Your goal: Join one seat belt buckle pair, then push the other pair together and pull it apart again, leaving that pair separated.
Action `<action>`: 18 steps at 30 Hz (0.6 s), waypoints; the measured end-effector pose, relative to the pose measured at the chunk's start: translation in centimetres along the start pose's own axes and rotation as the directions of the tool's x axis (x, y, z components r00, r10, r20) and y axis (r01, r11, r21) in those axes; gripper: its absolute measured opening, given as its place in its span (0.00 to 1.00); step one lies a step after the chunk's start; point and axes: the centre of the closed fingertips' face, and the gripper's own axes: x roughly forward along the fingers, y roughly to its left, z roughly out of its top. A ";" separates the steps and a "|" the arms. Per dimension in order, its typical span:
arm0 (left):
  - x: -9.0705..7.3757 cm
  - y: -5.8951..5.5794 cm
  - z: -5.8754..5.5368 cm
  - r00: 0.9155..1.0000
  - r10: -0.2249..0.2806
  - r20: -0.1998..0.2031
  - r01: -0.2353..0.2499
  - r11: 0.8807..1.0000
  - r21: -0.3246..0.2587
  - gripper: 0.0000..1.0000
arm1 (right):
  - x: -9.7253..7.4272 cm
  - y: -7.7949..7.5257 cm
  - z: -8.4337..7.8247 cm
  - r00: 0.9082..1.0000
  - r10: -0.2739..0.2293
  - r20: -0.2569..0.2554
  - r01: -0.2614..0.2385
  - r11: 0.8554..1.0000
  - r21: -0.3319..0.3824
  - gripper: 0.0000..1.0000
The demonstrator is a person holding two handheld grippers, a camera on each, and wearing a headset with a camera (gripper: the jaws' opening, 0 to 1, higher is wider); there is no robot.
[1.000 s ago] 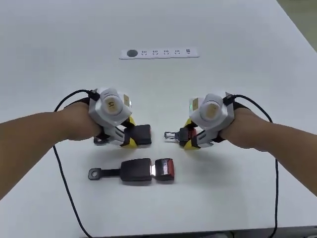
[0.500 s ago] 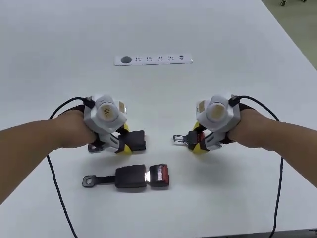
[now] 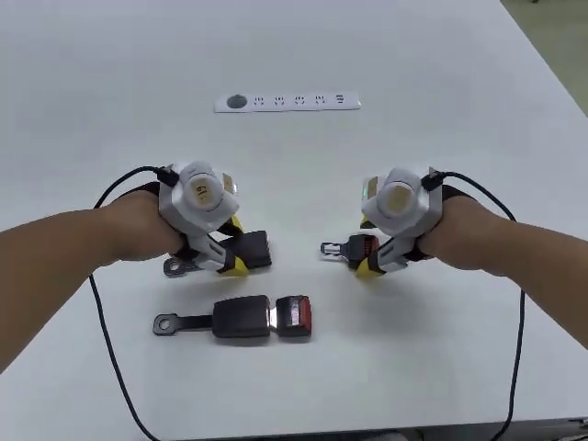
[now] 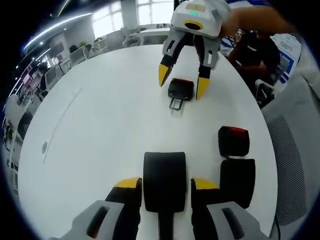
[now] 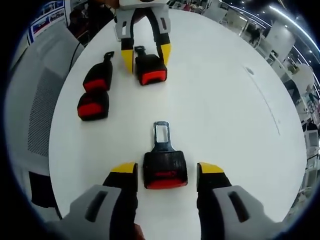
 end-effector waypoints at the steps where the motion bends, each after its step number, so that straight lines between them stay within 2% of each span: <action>1: -0.2 0.0 0.1 1.000 0.010 -0.003 -0.010 1.000 0.008 0.43 | -0.1 -0.2 0.1 1.000 -0.021 0.013 0.021 1.000 0.017 0.48; 4: -1.2 0.1 0.4 0.999 0.041 0.011 -0.041 0.999 -0.007 0.46 | -1.0 -0.1 1.2 0.994 -0.067 0.083 0.059 0.994 0.092 0.52; 6: -2.1 0.1 0.9 0.995 0.082 0.049 -0.079 0.996 -0.044 0.46 | -2.3 0.4 2.0 0.989 -0.082 0.123 0.068 0.991 0.111 0.50; 8: -3.0 -0.7 1.5 0.991 0.106 0.087 -0.099 0.992 -0.076 0.47 | -3.0 0.5 2.8 0.980 -0.118 0.161 0.091 0.982 0.167 0.52; 9: -3.3 -1.0 1.7 0.987 0.122 0.102 -0.113 0.990 -0.084 0.49 | -3.4 0.8 3.6 0.973 -0.126 0.195 0.092 0.980 0.177 0.53; 10: -3.7 -1.8 1.9 0.985 0.133 0.106 -0.124 0.988 -0.088 0.53 | -3.8 1.1 4.4 0.964 -0.140 0.226 0.096 0.976 0.195 0.55; 11: -4.0 -2.4 1.8 0.985 0.134 0.110 -0.125 0.989 -0.084 0.56 | -4.1 1.6 5.0 0.960 -0.140 0.242 0.090 0.974 0.206 0.57; 12: -4.2 -2.4 1.6 0.980 0.153 0.128 -0.141 0.985 -0.101 0.58 | -4.4 2.1 5.7 0.951 -0.146 0.272 0.088 0.973 0.215 0.60; 13: -4.4 -2.6 1.6 0.976 0.167 0.139 -0.151 0.981 -0.118 0.60 | -4.5 2.6 6.1 0.947 -0.147 0.286 0.086 0.973 0.214 0.62; 14: -4.9 -3.1 1.9 0.970 0.185 0.159 -0.163 0.976 -0.145 0.63 | -4.7 3.4 6.3 0.948 -0.138 0.285 0.079 0.975 0.206 0.63; 15: -5.2 -3.5 1.9 0.969 0.187 0.163 -0.163 0.975 -0.150 0.65 | -4.7 4.0 6.5 0.948 -0.136 0.287 0.078 0.976 0.205 0.64; 16: -5.2 -3.5 1.4 0.966 0.193 0.169 -0.167 0.973 -0.157 0.66 | -4.7 4.7 6.7 0.947 -0.134 0.294 0.074 0.976 0.205 0.65; 18: -5.5 -4.5 1.7 0.961 0.205 0.185 -0.173 0.970 -0.173 0.69 | -4.7 5.5 6.9 0.943 -0.133 0.304 0.071 0.976 0.208 0.69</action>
